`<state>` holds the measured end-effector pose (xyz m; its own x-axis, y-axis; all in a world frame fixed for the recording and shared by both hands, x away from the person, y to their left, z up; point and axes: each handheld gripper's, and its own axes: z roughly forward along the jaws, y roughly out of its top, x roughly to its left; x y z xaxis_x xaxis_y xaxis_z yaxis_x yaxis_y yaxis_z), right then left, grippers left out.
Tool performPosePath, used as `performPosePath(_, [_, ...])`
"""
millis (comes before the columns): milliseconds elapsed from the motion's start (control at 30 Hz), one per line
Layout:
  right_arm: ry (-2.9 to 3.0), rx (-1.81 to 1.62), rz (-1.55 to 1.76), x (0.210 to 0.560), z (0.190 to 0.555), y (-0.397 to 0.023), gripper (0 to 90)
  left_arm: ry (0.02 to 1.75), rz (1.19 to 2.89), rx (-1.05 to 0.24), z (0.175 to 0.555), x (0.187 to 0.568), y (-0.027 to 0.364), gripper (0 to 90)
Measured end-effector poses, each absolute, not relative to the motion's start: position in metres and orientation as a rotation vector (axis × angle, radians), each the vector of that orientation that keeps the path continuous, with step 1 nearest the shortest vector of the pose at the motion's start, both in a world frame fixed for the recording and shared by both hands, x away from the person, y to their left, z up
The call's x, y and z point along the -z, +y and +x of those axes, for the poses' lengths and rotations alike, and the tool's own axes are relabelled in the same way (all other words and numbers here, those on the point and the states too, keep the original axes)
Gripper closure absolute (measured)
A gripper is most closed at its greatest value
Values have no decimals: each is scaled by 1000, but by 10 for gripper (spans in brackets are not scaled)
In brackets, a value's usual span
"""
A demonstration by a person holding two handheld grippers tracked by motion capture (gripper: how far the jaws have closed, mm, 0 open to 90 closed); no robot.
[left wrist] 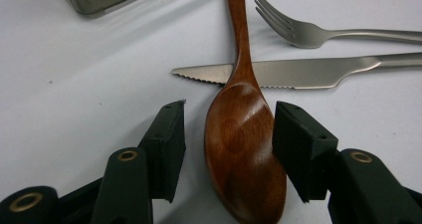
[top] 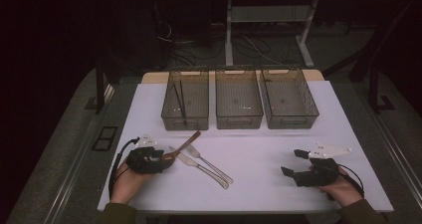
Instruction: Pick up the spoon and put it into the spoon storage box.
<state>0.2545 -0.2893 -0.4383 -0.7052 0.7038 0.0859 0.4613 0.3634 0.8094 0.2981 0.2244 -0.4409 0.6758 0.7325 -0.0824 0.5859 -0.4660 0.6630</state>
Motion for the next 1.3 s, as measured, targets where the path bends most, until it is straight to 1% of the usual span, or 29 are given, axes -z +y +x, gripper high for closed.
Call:
performPosePath(133, [2352,-1260,1035,438,254,-289,196,1008,2220,-283,297,441,223,460])
performPosePath(233, [2352,-1259,1035,438,254,-289,196,1013,2220,-279,297,440,222,477])
performPosePath(433, [2351,-1258,1036,438,255,-289,196,1015,2228,-254,297,439,220,552])
performPosePath(600, [2350,-1256,1037,438,255,-289,196,1039,2223,-245,296,438,219,590])
performPosePath(667, [2350,-1254,1038,438,255,-290,196,1041,2221,-236,296,438,218,633])
performPosePath(867, [2351,-1252,1035,438,254,-289,196,1067,2210,-236,296,437,217,674])
performPosePath(1167, [2347,-1254,1038,438,255,-289,196,1076,2188,-229,296,434,216,792])
performPosePath(1300, [2347,-1255,1037,438,255,-290,196,1078,2188,-237,296,432,214,806])
